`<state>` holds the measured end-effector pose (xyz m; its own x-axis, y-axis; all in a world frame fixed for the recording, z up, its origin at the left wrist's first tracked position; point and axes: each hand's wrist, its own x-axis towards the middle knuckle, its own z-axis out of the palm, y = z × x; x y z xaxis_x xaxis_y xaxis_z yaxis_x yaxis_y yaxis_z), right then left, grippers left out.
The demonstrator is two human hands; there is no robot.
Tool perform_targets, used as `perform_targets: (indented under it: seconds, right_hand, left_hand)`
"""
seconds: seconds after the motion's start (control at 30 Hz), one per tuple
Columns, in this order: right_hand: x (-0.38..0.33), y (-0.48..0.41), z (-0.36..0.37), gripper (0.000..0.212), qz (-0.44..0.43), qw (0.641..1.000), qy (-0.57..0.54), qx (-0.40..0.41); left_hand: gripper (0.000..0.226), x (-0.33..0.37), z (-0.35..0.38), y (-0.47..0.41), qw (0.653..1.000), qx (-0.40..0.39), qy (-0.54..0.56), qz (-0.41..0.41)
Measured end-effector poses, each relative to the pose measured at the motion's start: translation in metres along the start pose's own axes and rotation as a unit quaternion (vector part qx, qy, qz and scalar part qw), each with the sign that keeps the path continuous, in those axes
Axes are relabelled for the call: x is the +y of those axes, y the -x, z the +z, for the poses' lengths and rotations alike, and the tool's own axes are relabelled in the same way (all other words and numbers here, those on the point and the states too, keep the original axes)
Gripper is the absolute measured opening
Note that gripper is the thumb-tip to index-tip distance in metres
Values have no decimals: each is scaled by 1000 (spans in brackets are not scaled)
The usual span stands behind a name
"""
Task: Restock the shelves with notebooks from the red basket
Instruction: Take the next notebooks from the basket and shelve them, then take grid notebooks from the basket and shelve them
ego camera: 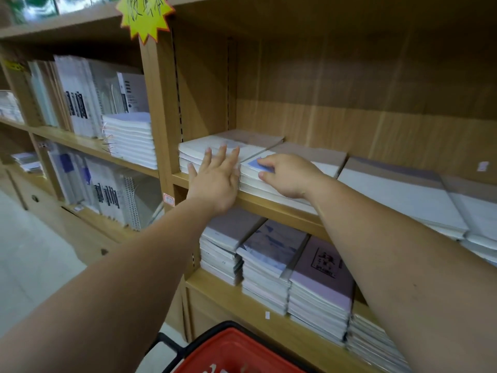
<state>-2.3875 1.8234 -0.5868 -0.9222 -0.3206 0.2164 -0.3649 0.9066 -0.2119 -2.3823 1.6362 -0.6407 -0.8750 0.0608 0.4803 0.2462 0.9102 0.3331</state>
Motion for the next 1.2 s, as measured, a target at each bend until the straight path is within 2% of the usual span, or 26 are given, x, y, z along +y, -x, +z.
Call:
perform_targets:
  seconds: [0.07, 0.17, 0.23, 0.3, 0.43, 0.57, 0.63, 0.7, 0.8, 0.9, 1.0, 1.07, 1.2]
  right_hand:
    - [-4, 8, -1, 47, 1, 997, -21, 72]
    - [-14, 25, 6, 50, -68, 975, 85, 195]
    - [-21, 43, 24, 49, -140, 959, 132, 209]
    - [-23, 67, 53, 48, -171, 955, 115, 216]
    - [-9, 134, 141, 42, -144, 962, -1, 230]
    - [24, 226, 245, 43, -13, 990, -96, 107]
    - [33, 275, 292, 48, 63, 987, -145, 30]
    - [33, 315, 332, 57, 153, 964, -215, -43]
    - [20, 355, 380, 75, 265, 906, -308, -120]
    - [2, 375, 412, 89, 313, 854, -383, -162]
    - [-8, 381, 431, 99, 327, 828, -408, -202]
    - [-8, 382, 439, 101, 327, 835, -386, -217]
    - [-1, 384, 444, 100, 299, 904, -218, -215]
  left_hand:
    - [59, -1, 4, 29, 999, 33, -4, -10]
    - [70, -6, 12, 84, 999, 19, 6, -47]
    - [74, -8, 24, 120, 998, -23, 3, -63]
    - [76, -13, 43, 156, 996, -63, 10, -66]
    - [78, -29, 88, 226, 983, -143, 62, -101]
    - [79, -40, 137, 300, 956, -250, 63, -143]
    - [81, -43, 159, 333, 934, -320, 47, -153]
    - [82, -49, 177, 356, 911, -377, 41, -165]
    - [86, -63, 194, 373, 884, -424, 23, -197]
    - [96, -76, 206, 377, 864, -453, -15, -219]
    - [109, -85, 218, 379, 844, -478, -14, -243]
    - [121, -92, 225, 381, 830, -494, 8, -258]
    - [137, -97, 242, 385, 823, -506, -25, -256]
